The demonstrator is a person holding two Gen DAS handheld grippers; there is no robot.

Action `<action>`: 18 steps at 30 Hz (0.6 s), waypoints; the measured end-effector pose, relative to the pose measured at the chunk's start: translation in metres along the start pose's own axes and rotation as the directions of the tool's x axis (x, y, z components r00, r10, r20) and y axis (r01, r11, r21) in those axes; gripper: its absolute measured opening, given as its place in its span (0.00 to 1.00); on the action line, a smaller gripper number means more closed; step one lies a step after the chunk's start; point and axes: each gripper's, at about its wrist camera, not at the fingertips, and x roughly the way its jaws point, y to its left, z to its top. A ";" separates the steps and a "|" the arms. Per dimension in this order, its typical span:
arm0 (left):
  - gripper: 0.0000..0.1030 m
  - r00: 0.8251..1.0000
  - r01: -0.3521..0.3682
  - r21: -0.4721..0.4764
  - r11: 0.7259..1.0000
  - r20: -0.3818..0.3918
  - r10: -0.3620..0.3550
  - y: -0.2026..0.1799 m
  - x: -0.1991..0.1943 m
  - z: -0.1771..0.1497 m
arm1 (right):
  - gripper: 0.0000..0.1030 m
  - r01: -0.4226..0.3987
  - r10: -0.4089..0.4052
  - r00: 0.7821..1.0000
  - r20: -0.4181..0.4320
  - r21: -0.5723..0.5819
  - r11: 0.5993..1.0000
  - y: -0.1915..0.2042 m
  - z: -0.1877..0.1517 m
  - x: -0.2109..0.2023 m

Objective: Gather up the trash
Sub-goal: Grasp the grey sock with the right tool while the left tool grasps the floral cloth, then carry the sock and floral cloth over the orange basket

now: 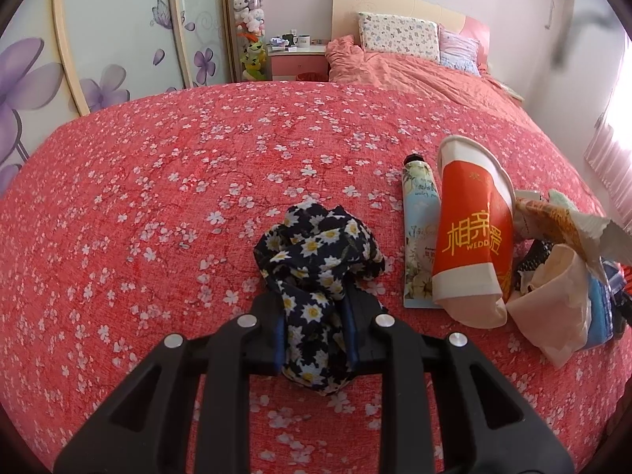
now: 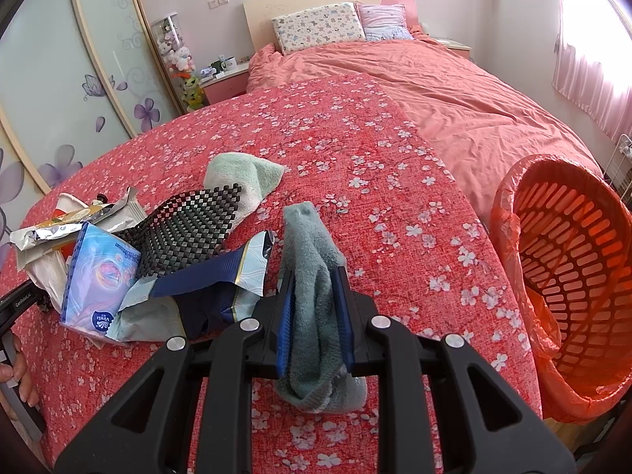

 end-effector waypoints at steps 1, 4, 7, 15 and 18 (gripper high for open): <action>0.24 1.000 0.005 0.002 1.000 0.001 -0.005 -0.001 0.000 0.000 | 0.20 -0.004 0.004 1.000 0.001 0.003 1.000 -0.001 0.000 0.000; 0.19 1.000 0.028 0.032 0.999 0.003 -0.028 -0.001 -0.001 0.001 | 0.17 -0.010 0.010 1.000 0.001 -0.022 1.000 -0.001 -0.001 -0.003; 0.16 0.999 0.049 0.044 0.998 0.019 -0.050 0.004 -0.007 -0.001 | 0.07 -0.028 0.028 0.999 0.019 -0.017 0.999 -0.007 -0.001 -0.015; 0.14 0.993 0.082 0.035 0.996 0.086 -0.085 0.009 -0.060 -0.009 | 0.06 -0.015 0.019 0.994 0.106 -0.038 0.999 -0.013 -0.008 -0.061; 0.15 0.987 0.105 0.046 0.993 0.120 -0.110 -0.003 -0.091 -0.009 | 0.06 -0.020 0.026 0.988 0.152 -0.041 0.999 -0.016 -0.010 -0.084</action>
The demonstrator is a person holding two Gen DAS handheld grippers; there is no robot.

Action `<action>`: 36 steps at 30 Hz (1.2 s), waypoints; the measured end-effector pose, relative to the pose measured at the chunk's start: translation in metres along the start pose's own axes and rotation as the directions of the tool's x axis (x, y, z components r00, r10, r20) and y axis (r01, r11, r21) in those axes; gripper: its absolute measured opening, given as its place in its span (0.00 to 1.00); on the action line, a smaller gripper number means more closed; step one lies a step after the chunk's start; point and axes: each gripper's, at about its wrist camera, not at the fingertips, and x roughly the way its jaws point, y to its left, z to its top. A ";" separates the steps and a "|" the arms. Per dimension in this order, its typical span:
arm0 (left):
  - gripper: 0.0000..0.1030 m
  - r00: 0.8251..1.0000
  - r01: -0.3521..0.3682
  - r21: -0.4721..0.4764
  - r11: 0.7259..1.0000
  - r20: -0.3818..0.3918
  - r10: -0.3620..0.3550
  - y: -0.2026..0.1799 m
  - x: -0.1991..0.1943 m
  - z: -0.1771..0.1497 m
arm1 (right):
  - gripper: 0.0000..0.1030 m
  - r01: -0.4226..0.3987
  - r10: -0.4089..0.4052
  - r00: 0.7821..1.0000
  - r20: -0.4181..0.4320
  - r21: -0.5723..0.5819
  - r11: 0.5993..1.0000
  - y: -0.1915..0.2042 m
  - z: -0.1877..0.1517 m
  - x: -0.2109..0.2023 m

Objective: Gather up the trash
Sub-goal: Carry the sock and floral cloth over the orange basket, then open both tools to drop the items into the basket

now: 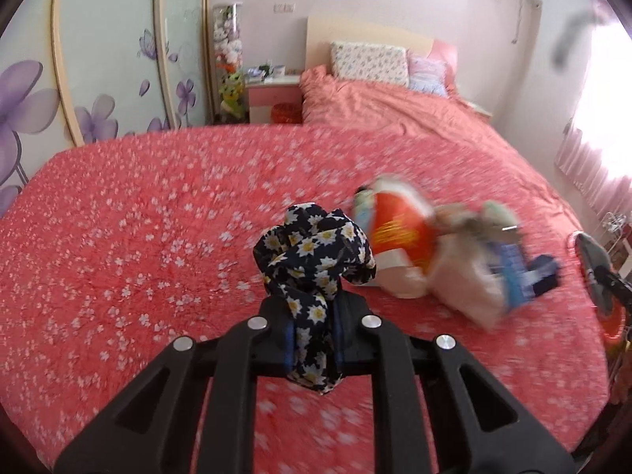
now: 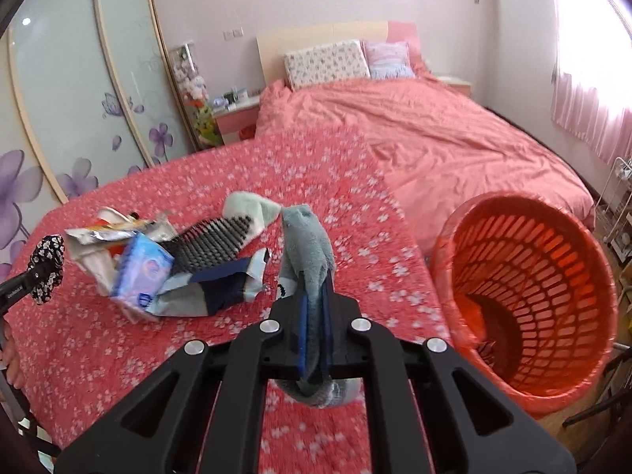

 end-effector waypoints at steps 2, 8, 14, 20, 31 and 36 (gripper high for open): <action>0.15 0.999 0.014 0.025 1.000 0.032 -0.015 -0.020 -0.021 0.003 | 0.06 -0.003 0.003 1.000 0.027 0.007 1.000 -0.005 0.003 -0.014; 0.15 0.991 0.082 0.102 0.991 0.098 -0.092 -0.089 -0.059 0.008 | 0.06 0.033 -0.037 0.993 0.109 0.041 0.999 -0.032 0.007 -0.055; 0.15 0.963 0.225 0.186 0.957 0.105 -0.247 -0.176 -0.073 0.013 | 0.06 0.108 -0.122 0.980 0.156 0.092 0.990 -0.070 0.007 -0.079; 0.15 0.916 0.366 0.260 0.893 0.068 -0.395 -0.264 -0.070 0.009 | 0.06 0.144 -0.179 0.967 0.180 0.192 0.971 -0.116 0.006 -0.091; 0.16 0.863 0.486 0.353 0.799 -0.054 -0.502 -0.388 -0.024 -0.007 | 0.06 0.142 -0.200 0.964 0.177 0.295 0.945 -0.176 0.012 -0.073; 0.29 0.859 0.505 0.365 0.782 -0.121 -0.498 -0.431 0.010 -0.015 | 0.16 0.134 -0.203 0.963 0.177 0.339 0.931 -0.201 0.014 -0.064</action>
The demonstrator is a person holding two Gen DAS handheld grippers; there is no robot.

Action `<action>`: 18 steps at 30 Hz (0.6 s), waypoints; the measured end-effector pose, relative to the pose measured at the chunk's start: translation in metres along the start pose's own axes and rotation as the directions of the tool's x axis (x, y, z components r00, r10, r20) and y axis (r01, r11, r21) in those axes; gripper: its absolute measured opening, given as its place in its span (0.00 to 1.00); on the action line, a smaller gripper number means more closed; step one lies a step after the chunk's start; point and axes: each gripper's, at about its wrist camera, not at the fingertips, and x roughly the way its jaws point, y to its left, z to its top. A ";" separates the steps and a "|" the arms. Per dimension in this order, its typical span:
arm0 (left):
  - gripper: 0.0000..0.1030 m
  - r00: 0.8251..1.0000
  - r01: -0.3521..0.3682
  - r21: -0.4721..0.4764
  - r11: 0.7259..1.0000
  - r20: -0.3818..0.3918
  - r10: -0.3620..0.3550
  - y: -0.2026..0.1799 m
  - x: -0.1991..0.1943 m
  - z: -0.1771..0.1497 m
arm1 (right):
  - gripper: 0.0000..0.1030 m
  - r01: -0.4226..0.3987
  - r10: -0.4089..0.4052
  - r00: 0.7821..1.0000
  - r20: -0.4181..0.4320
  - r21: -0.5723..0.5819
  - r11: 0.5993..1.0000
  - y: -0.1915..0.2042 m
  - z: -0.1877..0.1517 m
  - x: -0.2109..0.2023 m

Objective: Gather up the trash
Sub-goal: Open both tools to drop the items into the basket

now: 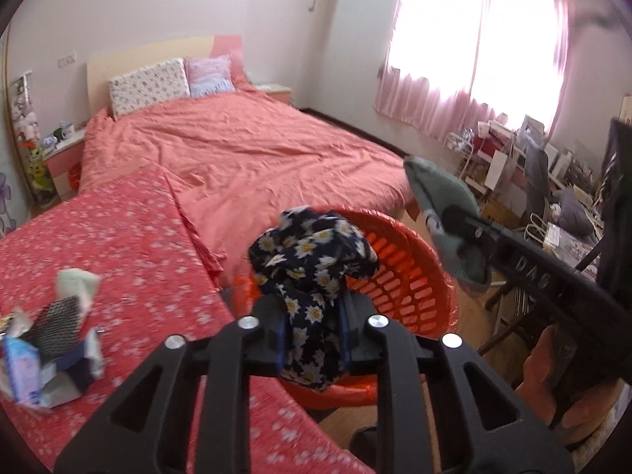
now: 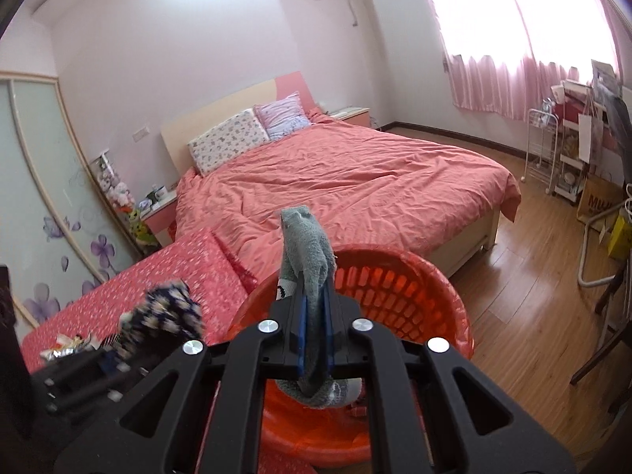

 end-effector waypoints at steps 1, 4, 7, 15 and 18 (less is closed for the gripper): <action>0.34 1.000 -0.005 0.007 1.000 -0.009 0.005 -0.001 0.007 0.000 | 0.22 -0.003 0.003 1.000 -0.006 0.009 1.000 -0.004 0.000 0.004; 0.43 0.998 -0.054 0.026 0.998 -0.022 0.054 -0.003 0.028 0.000 | 0.39 0.013 -0.012 1.000 -0.019 0.021 1.000 -0.010 -0.002 0.012; 0.43 0.996 -0.077 0.009 0.997 -0.052 0.078 0.004 0.038 -0.005 | 0.46 0.034 -0.033 0.999 -0.034 0.021 0.999 -0.013 -0.009 0.014; 0.53 0.987 -0.161 -0.007 0.987 -0.014 0.161 0.039 0.000 -0.023 | 0.56 0.082 -0.084 0.996 -0.036 -0.062 0.995 0.006 -0.018 0.003; 0.56 0.978 -0.208 -0.019 0.978 0.003 0.208 0.057 -0.026 -0.032 | 0.57 0.064 -0.069 0.997 -0.044 -0.099 0.993 0.022 -0.024 0.001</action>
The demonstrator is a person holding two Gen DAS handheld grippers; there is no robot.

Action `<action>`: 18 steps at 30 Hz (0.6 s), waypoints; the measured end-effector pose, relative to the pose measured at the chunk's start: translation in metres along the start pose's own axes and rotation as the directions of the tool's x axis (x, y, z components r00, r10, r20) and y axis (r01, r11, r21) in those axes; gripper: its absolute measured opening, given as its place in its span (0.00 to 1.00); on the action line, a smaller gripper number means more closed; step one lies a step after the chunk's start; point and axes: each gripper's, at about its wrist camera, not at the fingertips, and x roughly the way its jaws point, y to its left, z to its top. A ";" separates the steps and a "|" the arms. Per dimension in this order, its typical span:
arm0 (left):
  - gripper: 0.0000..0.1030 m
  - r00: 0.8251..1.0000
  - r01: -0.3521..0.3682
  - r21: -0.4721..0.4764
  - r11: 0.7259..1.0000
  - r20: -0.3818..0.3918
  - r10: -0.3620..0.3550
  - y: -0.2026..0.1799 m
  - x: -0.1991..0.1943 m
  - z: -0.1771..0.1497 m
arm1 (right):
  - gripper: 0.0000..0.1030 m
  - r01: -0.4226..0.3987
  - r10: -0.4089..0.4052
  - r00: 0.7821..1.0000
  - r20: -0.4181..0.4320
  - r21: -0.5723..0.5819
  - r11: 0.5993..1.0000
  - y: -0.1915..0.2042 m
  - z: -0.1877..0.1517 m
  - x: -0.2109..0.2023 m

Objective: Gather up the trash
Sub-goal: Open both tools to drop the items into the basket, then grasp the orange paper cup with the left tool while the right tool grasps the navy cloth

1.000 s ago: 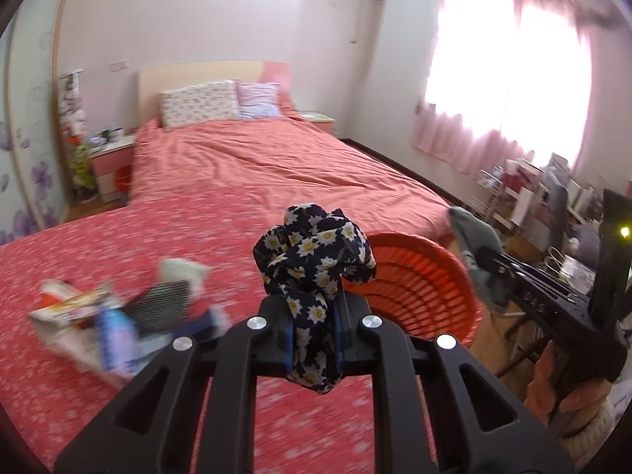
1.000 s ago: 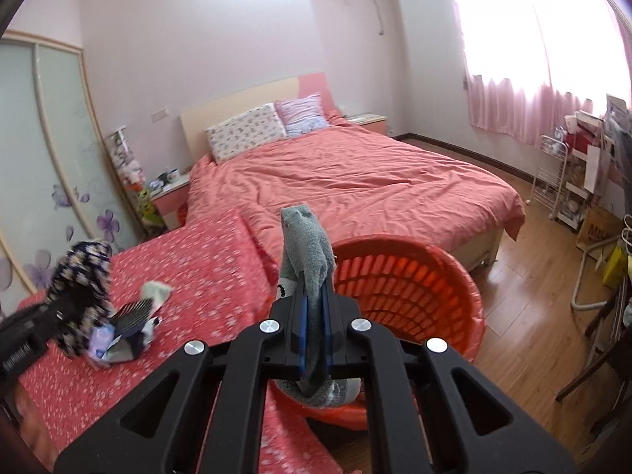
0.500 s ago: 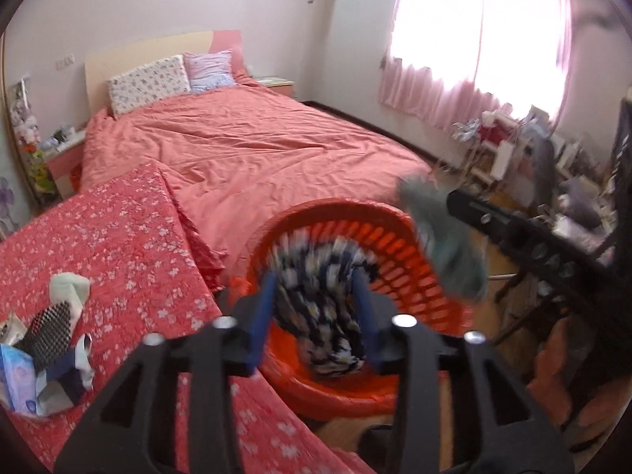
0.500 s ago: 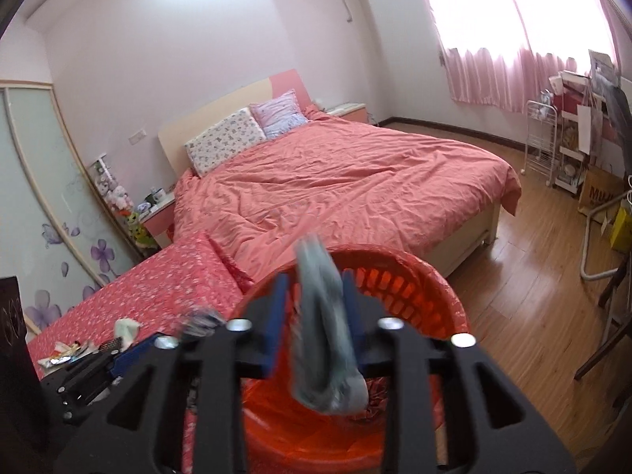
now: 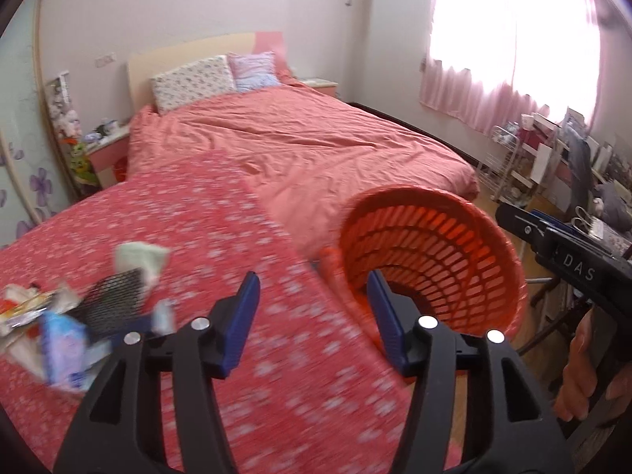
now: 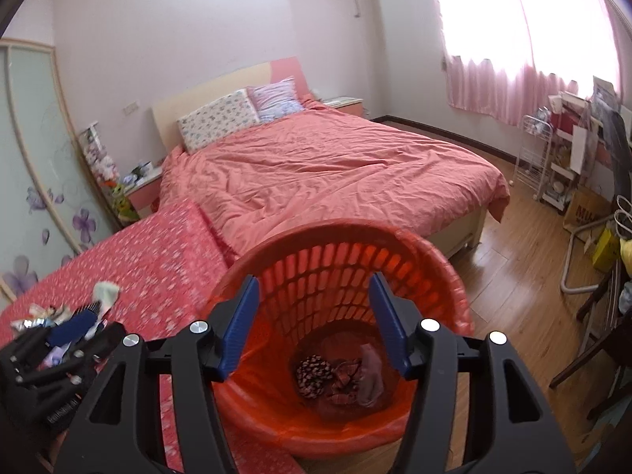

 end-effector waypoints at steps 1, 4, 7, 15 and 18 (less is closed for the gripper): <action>0.56 1.000 -0.016 -0.004 1.000 0.003 0.016 0.008 -0.006 -0.003 | 0.57 -0.008 0.008 1.000 -0.005 -0.015 1.000 0.008 -0.003 -0.002; 0.56 0.998 -0.068 -0.031 0.997 0.011 0.069 0.037 -0.025 -0.016 | 0.57 -0.035 0.034 0.999 -0.024 -0.047 0.998 0.027 -0.008 -0.003; 0.56 0.993 -0.118 -0.066 0.991 0.013 0.119 0.069 -0.045 -0.028 | 0.57 -0.067 0.062 0.997 -0.055 -0.090 0.994 0.052 -0.019 -0.004; 0.57 0.965 -0.254 -0.205 0.945 0.017 0.263 0.164 -0.102 -0.057 | 0.57 -0.158 0.139 0.984 -0.115 -0.178 0.971 0.124 -0.044 -0.003; 0.57 0.945 -0.315 -0.263 0.912 0.002 0.327 0.203 -0.119 -0.068 | 0.57 -0.196 0.169 0.976 -0.139 -0.207 0.959 0.154 -0.051 0.001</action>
